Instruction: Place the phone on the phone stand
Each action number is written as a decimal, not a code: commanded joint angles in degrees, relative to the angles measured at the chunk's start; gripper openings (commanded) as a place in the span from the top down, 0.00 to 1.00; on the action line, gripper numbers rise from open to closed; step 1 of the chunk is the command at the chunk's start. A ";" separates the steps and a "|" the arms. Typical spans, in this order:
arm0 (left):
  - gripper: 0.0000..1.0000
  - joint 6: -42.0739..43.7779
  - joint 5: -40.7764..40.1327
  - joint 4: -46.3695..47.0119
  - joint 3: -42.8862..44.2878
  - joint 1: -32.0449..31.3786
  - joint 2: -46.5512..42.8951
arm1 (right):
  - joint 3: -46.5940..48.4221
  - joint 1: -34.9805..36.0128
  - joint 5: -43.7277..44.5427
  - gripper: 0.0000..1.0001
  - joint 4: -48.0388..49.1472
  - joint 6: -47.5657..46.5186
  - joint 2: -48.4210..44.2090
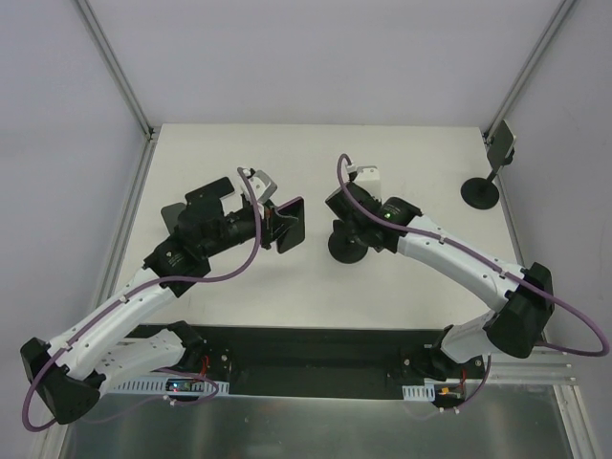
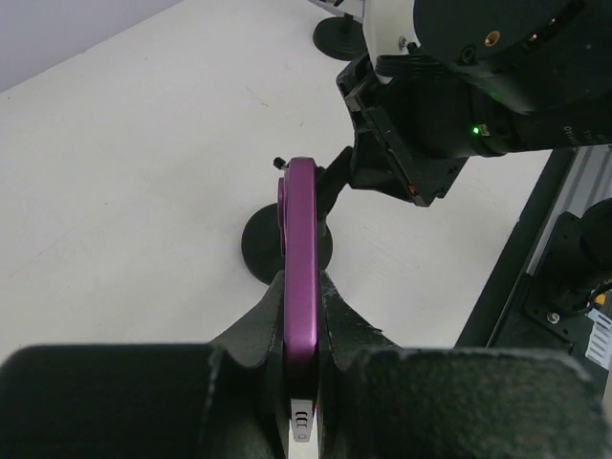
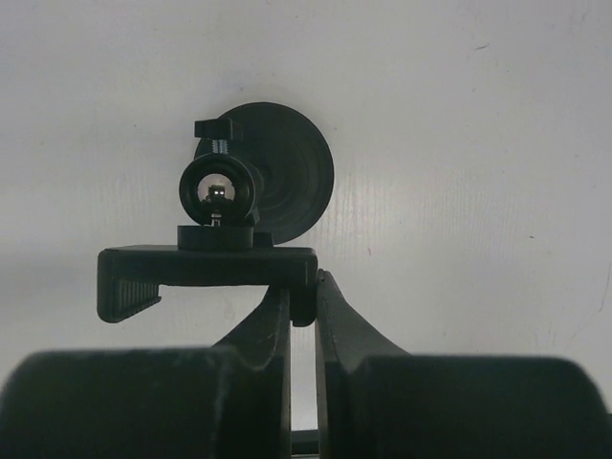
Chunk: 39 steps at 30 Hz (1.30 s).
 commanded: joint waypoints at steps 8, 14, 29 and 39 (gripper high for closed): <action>1.00 -0.19 20.56 24.22 -8.00 0.65 -4.99 | -1.80 3.05 -22.66 0.99 16.14 -7.91 -2.87; 1.00 1.92 34.24 22.56 -6.07 0.65 -1.57 | -1.45 3.05 -32.16 0.99 18.52 -14.94 -1.63; 1.00 3.94 46.85 18.95 -1.94 0.57 8.54 | -3.12 1.03 -55.90 0.99 23.36 -24.00 -2.69; 1.00 8.42 45.10 13.69 -0.09 0.92 11.98 | -6.02 0.94 -57.13 0.99 26.61 -23.04 -4.71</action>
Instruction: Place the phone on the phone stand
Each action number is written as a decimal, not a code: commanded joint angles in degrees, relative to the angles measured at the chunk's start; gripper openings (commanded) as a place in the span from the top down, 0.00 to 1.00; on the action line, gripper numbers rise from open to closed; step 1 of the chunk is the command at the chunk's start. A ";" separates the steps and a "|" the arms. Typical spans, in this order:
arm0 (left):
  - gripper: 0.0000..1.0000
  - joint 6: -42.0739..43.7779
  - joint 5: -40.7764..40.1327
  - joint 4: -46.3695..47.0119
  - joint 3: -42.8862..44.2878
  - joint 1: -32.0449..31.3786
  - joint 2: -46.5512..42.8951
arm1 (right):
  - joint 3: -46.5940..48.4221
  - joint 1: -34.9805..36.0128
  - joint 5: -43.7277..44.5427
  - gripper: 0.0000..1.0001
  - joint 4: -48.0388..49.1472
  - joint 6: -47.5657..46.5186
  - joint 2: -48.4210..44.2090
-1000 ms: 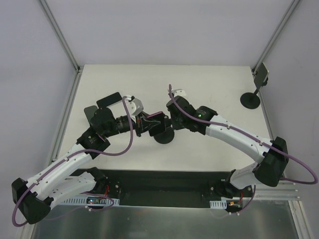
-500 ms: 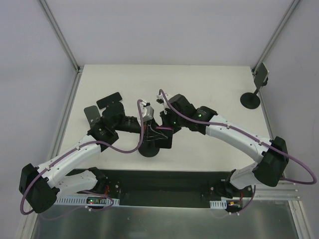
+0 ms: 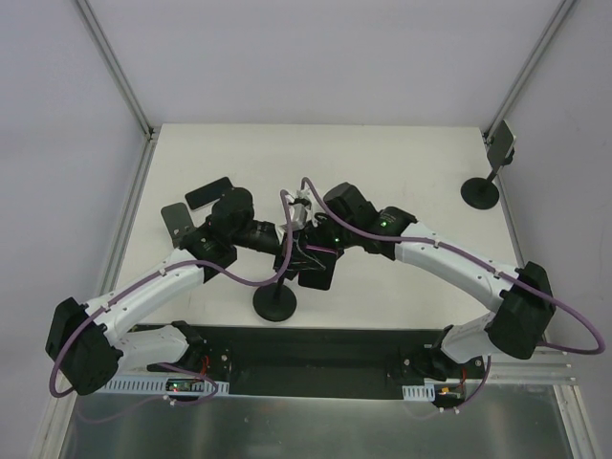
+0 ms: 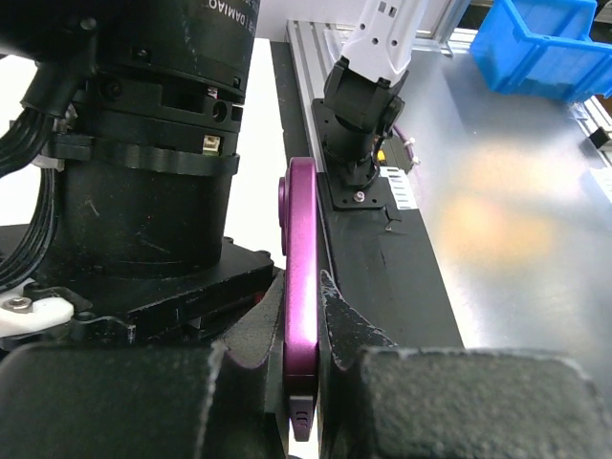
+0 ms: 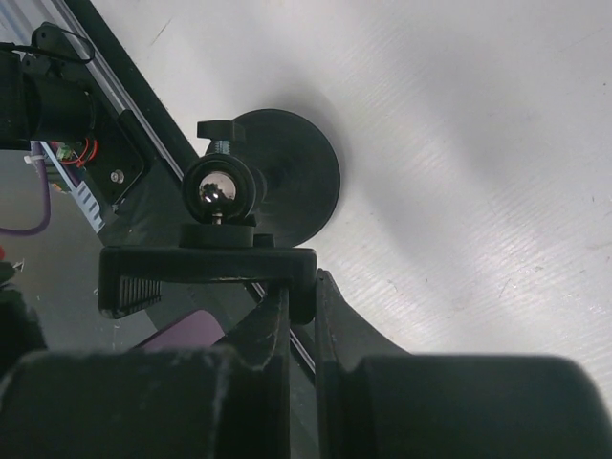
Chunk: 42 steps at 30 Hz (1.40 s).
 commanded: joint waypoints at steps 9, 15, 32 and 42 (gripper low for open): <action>1.00 6.23 1.70 -1.85 4.15 2.85 1.38 | -2.10 -1.25 -5.46 1.00 7.09 -0.18 -8.34; 1.00 5.52 3.56 -2.02 4.94 3.03 2.79 | -2.36 -1.60 -7.40 1.00 6.04 -1.85 -9.92; 1.00 4.82 4.62 -2.47 6.09 4.61 5.60 | -3.06 -3.54 -8.54 1.00 4.37 -3.69 -12.55; 1.00 4.91 6.63 -2.11 5.91 5.23 5.25 | -5.08 -4.59 -10.65 1.00 5.69 -4.40 -14.40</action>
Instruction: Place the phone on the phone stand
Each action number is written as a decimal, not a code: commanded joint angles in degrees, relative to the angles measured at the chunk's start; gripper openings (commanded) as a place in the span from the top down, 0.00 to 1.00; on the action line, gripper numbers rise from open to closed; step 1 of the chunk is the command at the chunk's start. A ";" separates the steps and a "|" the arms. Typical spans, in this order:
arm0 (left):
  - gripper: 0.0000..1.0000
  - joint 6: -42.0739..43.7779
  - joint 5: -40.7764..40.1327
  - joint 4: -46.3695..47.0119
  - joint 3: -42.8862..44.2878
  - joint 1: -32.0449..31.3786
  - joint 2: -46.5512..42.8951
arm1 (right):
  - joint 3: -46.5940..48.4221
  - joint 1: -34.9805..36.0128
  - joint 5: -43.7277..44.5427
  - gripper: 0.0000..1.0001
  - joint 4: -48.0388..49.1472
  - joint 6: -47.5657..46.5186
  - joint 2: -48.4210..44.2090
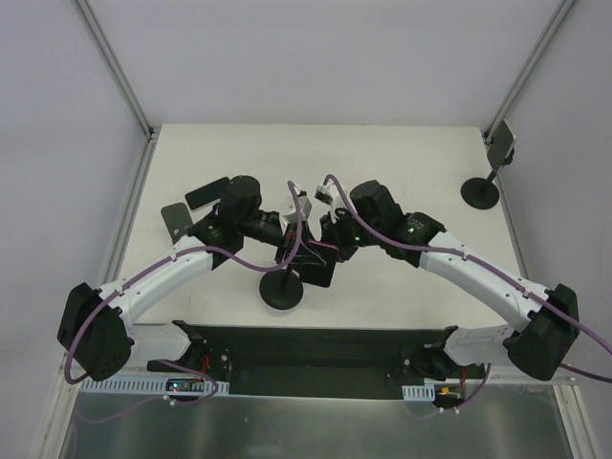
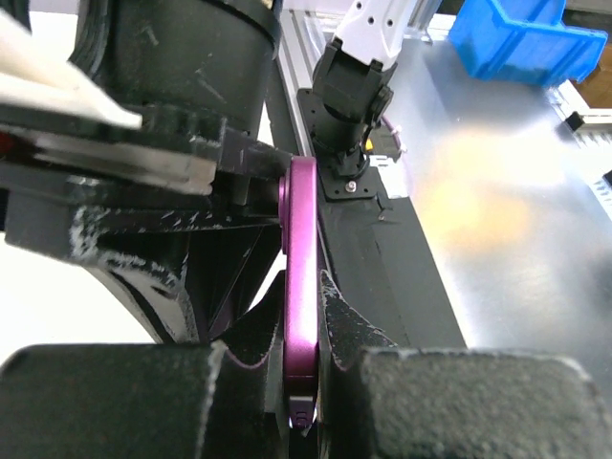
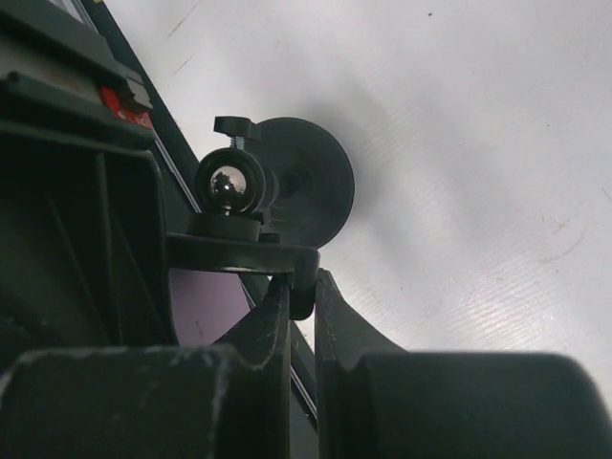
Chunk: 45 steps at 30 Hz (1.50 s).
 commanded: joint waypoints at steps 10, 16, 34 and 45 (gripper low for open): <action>1.00 0.47 0.76 1.25 1.67 2.73 -1.04 | -1.49 -2.57 -8.63 0.99 0.90 -3.54 -7.13; 1.00 0.20 -24.19 -0.41 0.45 2.65 -3.41 | -2.37 -2.57 2.34 1.00 0.63 1.11 -9.06; 1.00 -1.21 -72.18 7.32 -8.26 -1.04 -2.81 | 15.72 24.05 78.62 0.99 -21.93 35.99 4.55; 1.00 -6.13 -67.54 9.86 -9.14 -1.39 1.32 | 12.41 31.18 77.52 1.00 -19.43 44.56 3.69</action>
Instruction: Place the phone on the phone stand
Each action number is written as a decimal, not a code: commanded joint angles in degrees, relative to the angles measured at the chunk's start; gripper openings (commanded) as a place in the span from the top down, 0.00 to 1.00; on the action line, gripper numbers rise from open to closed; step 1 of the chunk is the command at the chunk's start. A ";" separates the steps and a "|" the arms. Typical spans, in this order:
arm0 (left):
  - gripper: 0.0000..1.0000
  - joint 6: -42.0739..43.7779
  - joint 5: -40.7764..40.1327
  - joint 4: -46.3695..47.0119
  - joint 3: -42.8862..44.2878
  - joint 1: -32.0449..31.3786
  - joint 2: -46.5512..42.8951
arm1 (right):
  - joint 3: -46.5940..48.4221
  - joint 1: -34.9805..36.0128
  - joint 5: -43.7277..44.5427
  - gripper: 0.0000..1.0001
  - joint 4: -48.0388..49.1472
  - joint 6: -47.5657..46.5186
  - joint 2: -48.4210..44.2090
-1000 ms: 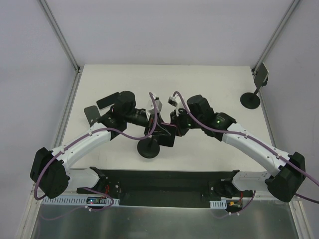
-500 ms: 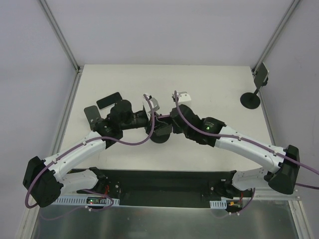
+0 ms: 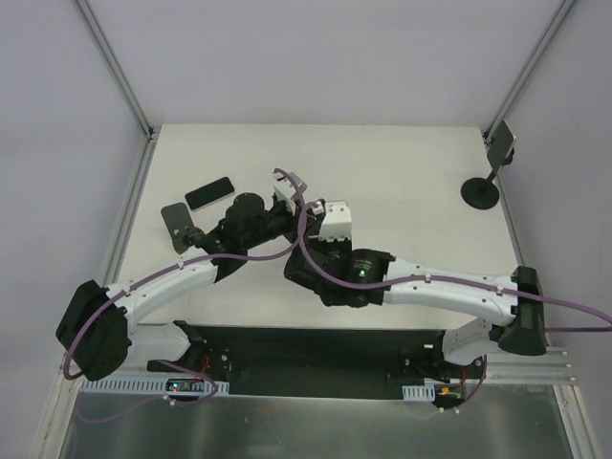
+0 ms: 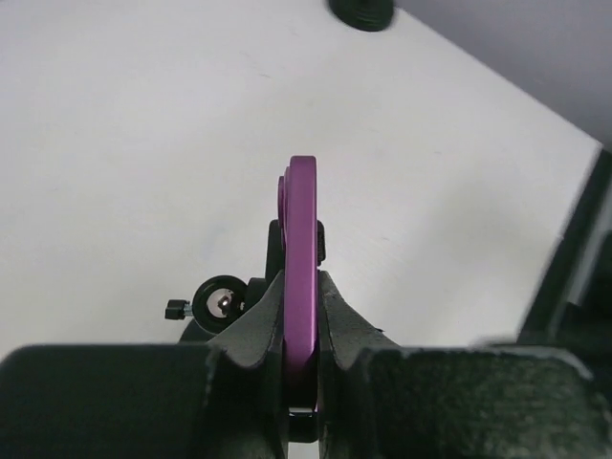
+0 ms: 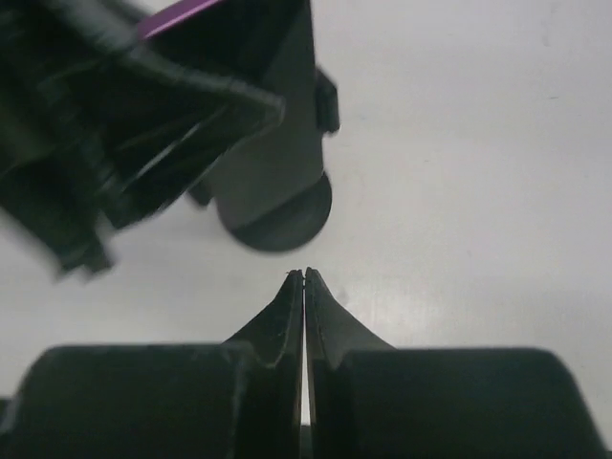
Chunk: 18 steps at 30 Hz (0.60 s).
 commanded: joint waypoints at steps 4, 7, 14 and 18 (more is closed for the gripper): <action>1.00 2.54 -13.03 1.94 -1.67 3.11 4.66 | -7.42 4.34 -5.91 0.94 10.24 -1.69 -14.14; 1.00 2.54 -10.73 1.41 -1.14 3.11 4.58 | -11.11 3.91 -7.32 0.77 9.36 -7.11 -19.58; 1.00 11.39 17.83 1.51 0.17 3.11 2.11 | -19.02 -10.32 -37.97 0.54 16.48 -32.09 -31.01; 1.00 16.07 28.37 -6.57 3.52 2.84 3.17 | -21.05 -13.76 -49.06 0.16 18.33 -41.51 -34.62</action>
